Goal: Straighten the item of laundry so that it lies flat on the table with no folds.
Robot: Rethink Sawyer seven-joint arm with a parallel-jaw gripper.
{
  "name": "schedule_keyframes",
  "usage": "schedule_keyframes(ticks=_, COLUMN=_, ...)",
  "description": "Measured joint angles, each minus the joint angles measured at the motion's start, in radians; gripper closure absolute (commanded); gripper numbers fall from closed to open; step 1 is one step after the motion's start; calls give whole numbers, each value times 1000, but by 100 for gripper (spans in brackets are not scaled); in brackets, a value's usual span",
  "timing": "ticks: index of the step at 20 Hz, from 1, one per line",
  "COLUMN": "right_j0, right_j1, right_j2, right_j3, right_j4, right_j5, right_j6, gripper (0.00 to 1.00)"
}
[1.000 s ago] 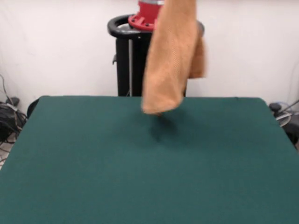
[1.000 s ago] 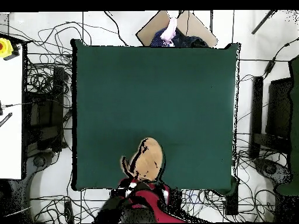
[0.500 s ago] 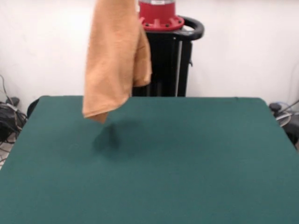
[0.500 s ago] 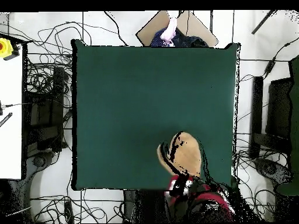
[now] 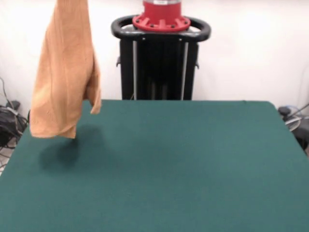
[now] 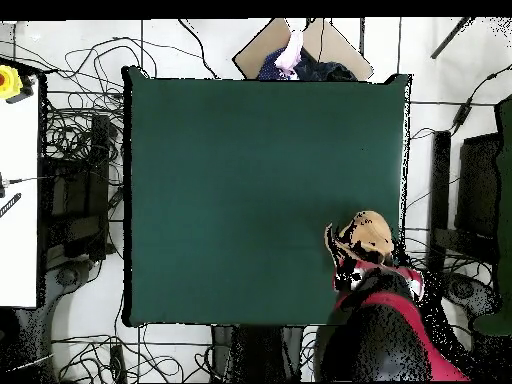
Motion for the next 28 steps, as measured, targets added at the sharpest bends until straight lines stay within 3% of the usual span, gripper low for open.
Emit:
schedule_keyframes(ticks=3, right_j0=35, right_j1=83, right_j2=18, right_j3=-1, right_j4=0, right_j5=-80, right_j6=0, gripper=100)
schedule_keyframes(ticks=7, right_j0=85, right_j1=162, right_j2=27, right_j3=-1, right_j4=0, right_j5=-84, right_j6=0, gripper=100)
schedule_keyframes(ticks=15, right_j0=136, right_j1=239, right_j2=46, right_j3=4, right_j4=0, right_j5=-84, right_j6=0, gripper=100)
schedule_keyframes(ticks=19, right_j0=201, right_j1=280, right_j2=39, right_j3=4, right_j4=9, right_j5=-85, right_j6=15, gripper=100)
schedule_keyframes(ticks=28, right_j0=390, right_j1=404, right_j2=36, right_j3=57, right_j4=107, right_j5=-245, right_j6=171, gripper=100)
